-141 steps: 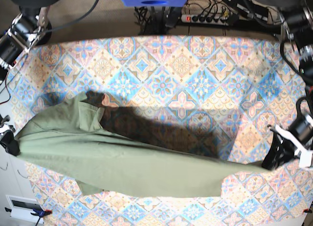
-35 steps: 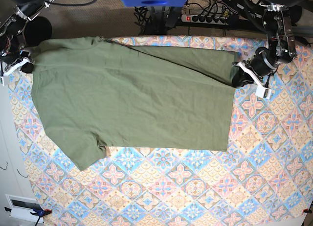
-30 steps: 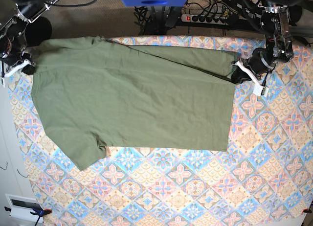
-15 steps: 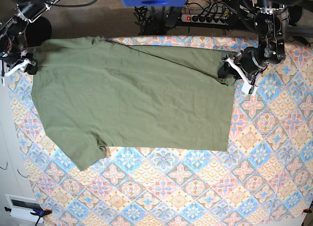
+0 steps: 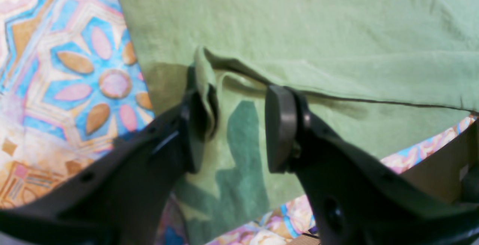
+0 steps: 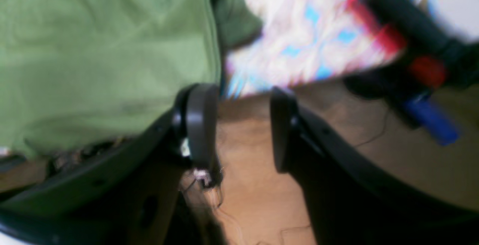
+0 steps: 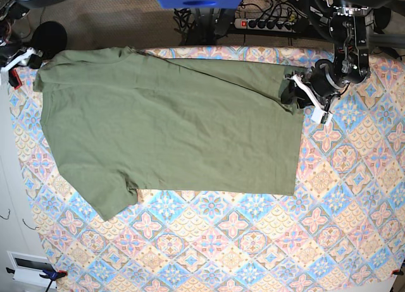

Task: Layout the t-shirt on the table in an organized manner, then fold the t-shirt properly
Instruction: 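Release the t-shirt with the right gripper and raise it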

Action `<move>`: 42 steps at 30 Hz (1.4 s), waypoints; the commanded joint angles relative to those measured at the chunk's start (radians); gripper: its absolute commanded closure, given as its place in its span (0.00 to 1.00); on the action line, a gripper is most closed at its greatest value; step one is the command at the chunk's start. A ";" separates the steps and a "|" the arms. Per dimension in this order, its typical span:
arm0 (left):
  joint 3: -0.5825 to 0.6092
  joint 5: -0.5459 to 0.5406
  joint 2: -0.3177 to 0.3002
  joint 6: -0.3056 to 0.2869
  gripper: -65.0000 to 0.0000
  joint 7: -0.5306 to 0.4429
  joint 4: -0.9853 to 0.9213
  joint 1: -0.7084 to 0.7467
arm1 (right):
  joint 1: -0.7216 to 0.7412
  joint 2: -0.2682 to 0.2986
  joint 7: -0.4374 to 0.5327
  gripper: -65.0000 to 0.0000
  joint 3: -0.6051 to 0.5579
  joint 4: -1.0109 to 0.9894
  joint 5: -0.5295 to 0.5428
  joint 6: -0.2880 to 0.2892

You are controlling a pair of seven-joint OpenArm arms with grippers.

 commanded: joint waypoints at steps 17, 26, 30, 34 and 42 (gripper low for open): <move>-0.007 -0.016 -0.012 -0.008 0.60 -0.019 0.016 -0.004 | 0.002 -0.020 0.019 0.60 -0.135 0.006 0.026 0.002; -0.007 -0.016 -0.012 -0.008 0.60 -0.019 0.016 -0.004 | 0.000 -0.020 0.019 0.60 -0.216 0.003 0.024 0.001; -0.007 -0.016 -0.012 -0.008 0.60 -0.019 0.016 -0.004 | 0.000 -0.020 0.019 0.60 -0.219 0.003 -0.017 0.001; -0.007 -0.047 -0.015 -0.008 0.60 -0.019 0.016 -0.004 | 0.000 -0.018 0.019 0.60 -0.251 0.003 -0.052 0.001; -0.007 -0.068 -0.016 -0.008 0.60 -0.019 0.016 -0.003 | -0.023 -0.015 0.019 0.60 -0.293 0.003 -0.052 0.002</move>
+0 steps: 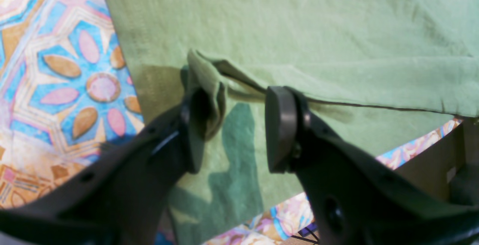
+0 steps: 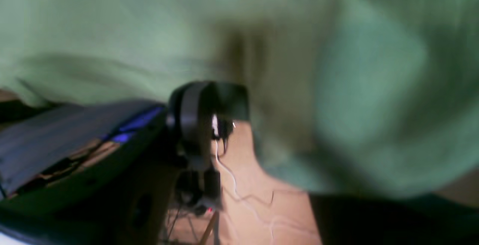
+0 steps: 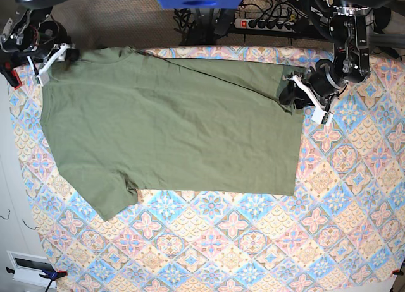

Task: Layout the t-shirt on the table in an organized manner, then fold the t-shirt properly
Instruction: 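Release the t-shirt with the right gripper and raise it, then move the right gripper to the t-shirt's shoulder corner and grasp it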

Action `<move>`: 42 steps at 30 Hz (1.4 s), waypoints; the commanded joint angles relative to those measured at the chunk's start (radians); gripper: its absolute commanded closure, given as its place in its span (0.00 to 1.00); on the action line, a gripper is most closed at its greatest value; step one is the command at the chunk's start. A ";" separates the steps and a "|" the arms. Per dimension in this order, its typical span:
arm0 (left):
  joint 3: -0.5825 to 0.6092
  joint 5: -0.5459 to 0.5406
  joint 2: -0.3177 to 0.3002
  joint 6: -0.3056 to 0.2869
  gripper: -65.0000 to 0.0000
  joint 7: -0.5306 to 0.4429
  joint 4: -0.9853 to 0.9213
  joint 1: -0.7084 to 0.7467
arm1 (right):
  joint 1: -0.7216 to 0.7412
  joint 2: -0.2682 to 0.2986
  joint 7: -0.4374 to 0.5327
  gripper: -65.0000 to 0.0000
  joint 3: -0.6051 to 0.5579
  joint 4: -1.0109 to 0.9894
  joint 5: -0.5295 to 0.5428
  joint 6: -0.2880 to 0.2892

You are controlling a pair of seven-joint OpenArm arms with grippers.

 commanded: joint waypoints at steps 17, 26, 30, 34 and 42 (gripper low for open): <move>-0.007 -0.019 -0.012 -0.007 0.60 -0.019 0.016 -0.004 | -0.003 0.050 0.011 0.95 0.238 0.013 0.325 0.003; -0.007 -0.019 -0.012 -0.007 0.60 -0.019 0.016 -0.004 | 0.002 0.051 0.011 0.94 0.281 0.013 0.443 0.003; -0.007 -0.019 -0.012 -0.007 0.60 -0.019 0.016 -0.004 | 0.005 0.050 0.011 0.94 0.276 0.013 0.446 0.003; -0.007 -0.018 -0.012 -0.007 0.60 -0.019 0.016 -0.004 | 0.045 0.050 0.011 0.94 0.277 0.023 0.449 0.003; -0.007 -0.018 -0.012 -0.007 0.60 -0.019 0.016 -0.004 | 0.114 0.050 0.011 0.94 0.276 0.015 0.553 0.003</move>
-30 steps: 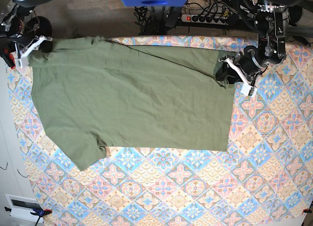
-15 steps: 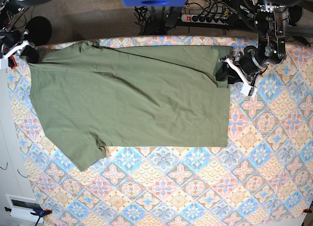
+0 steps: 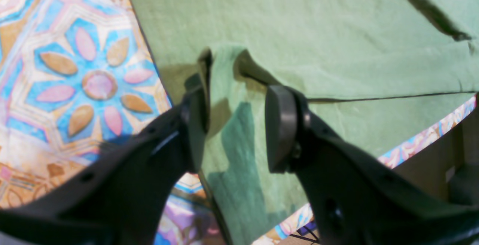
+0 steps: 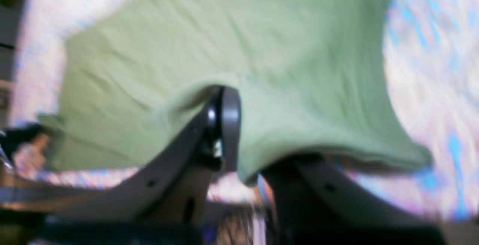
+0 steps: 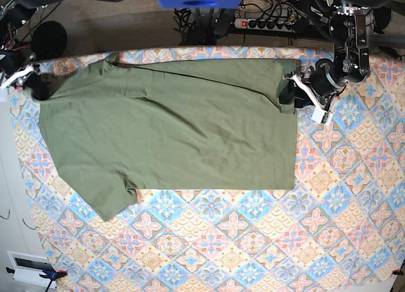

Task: Layout the t-shirt on the table in an organized manner, then fold the t-shirt properly
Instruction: 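Move the right gripper to the t-shirt's shoulder corner and grasp it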

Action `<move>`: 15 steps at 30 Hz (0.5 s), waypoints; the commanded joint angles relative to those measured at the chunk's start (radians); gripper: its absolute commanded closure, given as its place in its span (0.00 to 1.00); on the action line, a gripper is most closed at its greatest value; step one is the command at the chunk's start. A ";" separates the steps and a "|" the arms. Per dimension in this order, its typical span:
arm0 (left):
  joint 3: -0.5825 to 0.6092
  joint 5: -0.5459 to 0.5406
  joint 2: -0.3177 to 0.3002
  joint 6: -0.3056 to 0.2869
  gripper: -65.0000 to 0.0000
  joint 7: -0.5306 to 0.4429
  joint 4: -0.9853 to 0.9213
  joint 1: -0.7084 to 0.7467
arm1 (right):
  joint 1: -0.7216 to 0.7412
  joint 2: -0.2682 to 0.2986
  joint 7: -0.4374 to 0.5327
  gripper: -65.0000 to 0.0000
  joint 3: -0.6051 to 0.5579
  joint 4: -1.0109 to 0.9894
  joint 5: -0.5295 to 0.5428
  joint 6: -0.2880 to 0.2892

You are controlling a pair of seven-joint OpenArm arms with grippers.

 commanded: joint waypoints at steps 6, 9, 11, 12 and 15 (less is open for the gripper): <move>-0.007 -0.016 -0.013 -0.007 0.60 -0.019 0.016 -0.006 | 0.100 0.025 0.020 0.94 -0.056 0.010 0.020 0.003; -0.007 -0.016 -0.013 -0.007 0.60 -0.019 0.016 -0.006 | 0.154 0.025 0.020 0.94 -0.111 -0.007 -0.019 0.003; -0.007 -0.016 -0.013 -0.006 0.60 -0.019 0.016 -0.004 | 0.195 0.020 0.020 0.94 -0.137 -0.028 -0.052 0.003; -0.007 -0.016 -0.013 -0.006 0.60 -0.019 0.016 -0.003 | 0.217 0.017 0.020 0.94 -0.149 -0.050 -0.065 0.003; -0.007 -0.016 -0.013 -0.006 0.60 -0.019 0.016 -0.001 | 0.274 -0.020 0.020 0.94 -0.155 -0.136 -0.077 0.003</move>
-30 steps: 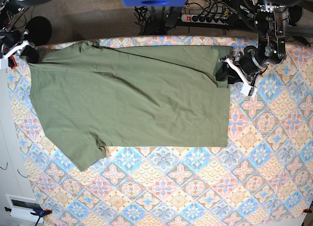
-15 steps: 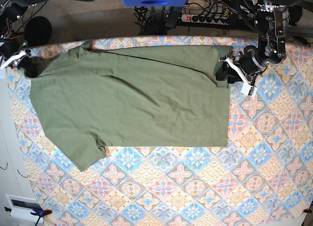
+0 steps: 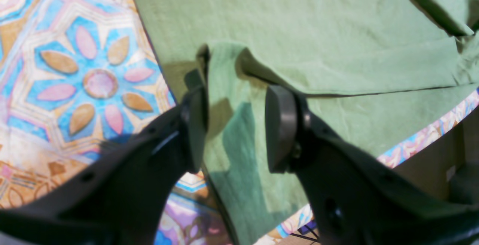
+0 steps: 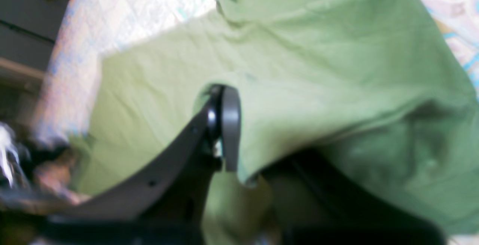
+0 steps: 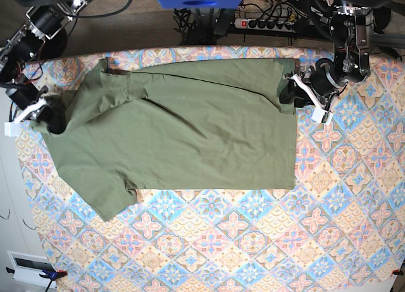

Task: Layout the t-shirt on the table in an organized manner, then fold the t-shirt properly
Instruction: 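Move the right gripper to the t-shirt's shoulder corner and grasp it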

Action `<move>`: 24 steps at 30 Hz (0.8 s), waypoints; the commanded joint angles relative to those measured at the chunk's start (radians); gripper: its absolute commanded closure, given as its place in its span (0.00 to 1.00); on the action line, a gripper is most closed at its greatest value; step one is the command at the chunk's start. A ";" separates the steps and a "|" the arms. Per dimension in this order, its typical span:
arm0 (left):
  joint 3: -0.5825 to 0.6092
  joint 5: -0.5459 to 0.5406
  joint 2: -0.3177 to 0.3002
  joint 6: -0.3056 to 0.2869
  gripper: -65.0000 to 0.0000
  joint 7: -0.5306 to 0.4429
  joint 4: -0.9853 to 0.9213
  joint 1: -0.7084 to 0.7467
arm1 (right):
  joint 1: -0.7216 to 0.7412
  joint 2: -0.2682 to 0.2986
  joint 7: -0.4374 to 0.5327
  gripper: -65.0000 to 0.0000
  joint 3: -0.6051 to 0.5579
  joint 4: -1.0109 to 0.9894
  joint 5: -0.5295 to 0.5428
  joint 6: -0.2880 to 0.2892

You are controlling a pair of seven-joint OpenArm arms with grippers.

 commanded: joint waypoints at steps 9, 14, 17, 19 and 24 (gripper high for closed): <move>-0.007 -0.019 -0.012 -0.006 0.60 -0.020 0.016 -0.004 | 0.043 0.005 0.061 0.93 0.010 -0.146 -0.142 0.003; -0.007 -0.019 -0.009 -0.006 0.60 -0.020 0.016 -0.006 | 0.038 0.005 0.103 0.70 0.010 -0.117 -0.212 0.003; -0.007 -0.019 -0.009 -0.006 0.60 -0.020 0.016 -0.006 | -0.022 0.008 0.101 0.58 0.021 -0.046 -0.208 0.003; -0.006 -0.019 -0.007 -0.006 0.60 -0.020 0.016 -0.006 | -0.072 0.011 0.101 0.57 0.030 0.023 -0.208 0.003; -0.004 -0.019 -0.007 -0.007 0.60 -0.020 0.015 -0.009 | -0.177 0.011 0.043 0.57 0.036 0.114 -0.159 0.003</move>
